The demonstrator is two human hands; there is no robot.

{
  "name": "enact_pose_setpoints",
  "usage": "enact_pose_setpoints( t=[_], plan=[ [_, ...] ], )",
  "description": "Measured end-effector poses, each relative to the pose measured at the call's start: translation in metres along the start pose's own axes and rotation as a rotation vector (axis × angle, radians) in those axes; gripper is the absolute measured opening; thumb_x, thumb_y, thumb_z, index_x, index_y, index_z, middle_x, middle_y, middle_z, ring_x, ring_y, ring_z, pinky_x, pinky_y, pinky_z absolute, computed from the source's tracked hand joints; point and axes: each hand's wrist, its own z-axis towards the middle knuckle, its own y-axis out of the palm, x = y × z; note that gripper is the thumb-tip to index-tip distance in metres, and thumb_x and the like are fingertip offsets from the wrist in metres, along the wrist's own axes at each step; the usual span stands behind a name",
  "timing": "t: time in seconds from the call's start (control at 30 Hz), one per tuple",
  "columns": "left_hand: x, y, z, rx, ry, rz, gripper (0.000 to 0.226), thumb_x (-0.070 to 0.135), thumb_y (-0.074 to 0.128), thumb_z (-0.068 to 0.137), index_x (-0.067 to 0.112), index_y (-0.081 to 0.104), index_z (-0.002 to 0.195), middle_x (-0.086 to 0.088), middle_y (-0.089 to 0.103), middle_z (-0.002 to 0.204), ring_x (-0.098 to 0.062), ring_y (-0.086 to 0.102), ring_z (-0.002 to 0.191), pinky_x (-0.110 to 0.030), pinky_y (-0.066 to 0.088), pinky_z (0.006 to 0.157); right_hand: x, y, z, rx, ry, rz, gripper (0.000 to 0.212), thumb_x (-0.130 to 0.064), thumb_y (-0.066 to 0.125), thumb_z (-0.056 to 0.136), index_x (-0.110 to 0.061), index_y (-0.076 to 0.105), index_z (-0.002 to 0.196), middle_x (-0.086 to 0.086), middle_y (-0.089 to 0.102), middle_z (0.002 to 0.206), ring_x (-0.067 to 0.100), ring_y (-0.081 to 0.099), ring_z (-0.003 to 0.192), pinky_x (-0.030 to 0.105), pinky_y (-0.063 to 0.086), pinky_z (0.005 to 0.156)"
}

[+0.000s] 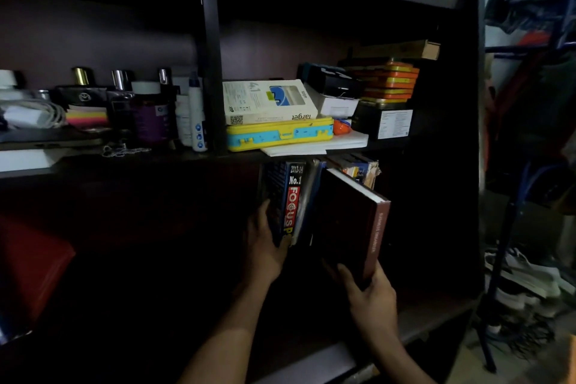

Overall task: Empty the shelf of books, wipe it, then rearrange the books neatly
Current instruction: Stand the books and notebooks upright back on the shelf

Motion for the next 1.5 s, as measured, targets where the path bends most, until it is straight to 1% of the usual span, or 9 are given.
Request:
enact_pose_setpoints(
  t=[0.2, 0.3, 0.43, 0.73, 0.93, 1.07, 1.23, 1.37, 1.5],
  plan=[
    [-0.019, 0.039, 0.027, 0.012, -0.042, -0.017, 0.119, 0.030, 0.091, 0.068, 0.019, 0.018, 0.161, -0.016, 0.032, 0.161, -0.037, 0.034, 0.145, -0.049, 0.035, 0.116, 0.007, 0.002, 0.010, -0.064, 0.011, -0.002, 0.036, -0.034, 0.072, 0.090, -0.043, 0.053, 0.120, -0.026, 0.062, 0.096, -0.010, 0.059, 0.092, 0.011, 0.046, 0.073],
    [-0.032, 0.040, 0.033, -0.018, -0.020, -0.030, 0.112, 0.024, 0.087, 0.074, 0.022, 0.016, 0.161, -0.017, 0.032, 0.161, -0.037, 0.035, 0.145, -0.050, 0.035, 0.116, 0.014, 0.002, 0.013, -0.031, 0.001, -0.008, 0.039, -0.036, 0.072, 0.089, -0.035, 0.058, 0.125, -0.025, 0.065, 0.097, -0.011, 0.060, 0.091, 0.012, 0.048, 0.074],
    [-0.036, 0.034, 0.032, -0.039, -0.043, -0.117, 0.097, 0.014, 0.082, 0.082, 0.013, 0.021, 0.159, -0.019, 0.034, 0.159, -0.036, 0.038, 0.143, -0.040, 0.033, 0.116, 0.015, 0.002, 0.012, -0.015, 0.001, 0.024, 0.047, -0.041, 0.073, 0.086, -0.033, 0.058, 0.130, -0.019, 0.069, 0.102, -0.001, 0.066, 0.096, 0.030, 0.058, 0.084],
    [-0.025, 0.030, 0.029, 0.074, -0.080, -0.090, 0.091, 0.023, 0.077, 0.088, 0.014, 0.022, 0.160, -0.017, 0.039, 0.158, -0.037, 0.046, 0.138, -0.042, 0.041, 0.109, 0.011, 0.002, 0.015, -0.047, 0.012, 0.040, 0.038, -0.030, 0.075, 0.087, -0.039, 0.056, 0.119, -0.020, 0.068, 0.096, -0.005, 0.065, 0.089, 0.009, 0.049, 0.068],
    [-0.023, 0.027, 0.030, 0.066, -0.146, -0.040, 0.087, 0.024, 0.070, 0.093, 0.013, 0.016, 0.160, -0.022, 0.038, 0.157, -0.040, 0.046, 0.137, -0.043, 0.040, 0.110, 0.010, 0.016, 0.016, -0.139, 0.009, 0.052, 0.028, -0.026, 0.080, 0.083, -0.032, 0.066, 0.107, -0.011, 0.075, 0.091, -0.003, 0.071, 0.082, 0.013, 0.055, 0.065],
    [-0.021, 0.023, 0.029, 0.142, -0.215, -0.002, 0.085, 0.021, 0.067, 0.095, 0.015, 0.013, 0.161, -0.023, 0.039, 0.155, -0.043, 0.047, 0.135, -0.045, 0.041, 0.107, 0.007, 0.029, 0.024, -0.190, -0.024, -0.018, 0.027, -0.034, 0.079, 0.083, -0.039, 0.063, 0.104, -0.021, 0.072, 0.087, -0.004, 0.070, 0.085, 0.014, 0.056, 0.068],
    [-0.023, 0.019, 0.032, 0.215, -0.254, 0.010, 0.084, 0.020, 0.067, 0.095, 0.015, 0.014, 0.161, -0.018, 0.033, 0.161, -0.040, 0.042, 0.141, -0.044, 0.034, 0.112, 0.007, 0.054, 0.040, -0.193, -0.095, -0.091, 0.031, -0.050, 0.075, 0.082, -0.038, 0.064, 0.109, -0.015, 0.074, 0.095, -0.002, 0.070, 0.089, 0.029, 0.062, 0.075],
    [-0.018, 0.019, 0.029, 0.210, -0.231, 0.044, 0.086, 0.016, 0.069, 0.092, 0.014, 0.018, 0.160, -0.019, 0.038, 0.157, -0.041, 0.046, 0.137, -0.045, 0.037, 0.109, 0.003, 0.077, 0.054, -0.242, -0.095, -0.133, 0.060, -0.070, 0.064, 0.081, -0.027, 0.063, 0.124, -0.013, 0.073, 0.102, 0.000, 0.071, 0.090, 0.029, 0.062, 0.076],
    [-0.017, 0.019, 0.028, 0.198, -0.233, 0.052, 0.086, 0.016, 0.068, 0.092, 0.015, 0.016, 0.161, -0.019, 0.039, 0.157, -0.041, 0.045, 0.138, -0.047, 0.036, 0.109, 0.004, 0.086, 0.064, -0.187, -0.136, -0.159, 0.094, -0.092, 0.053, 0.068, -0.035, 0.042, 0.141, -0.013, 0.065, 0.126, 0.007, 0.067, 0.109, 0.036, 0.061, 0.086]
  ],
)
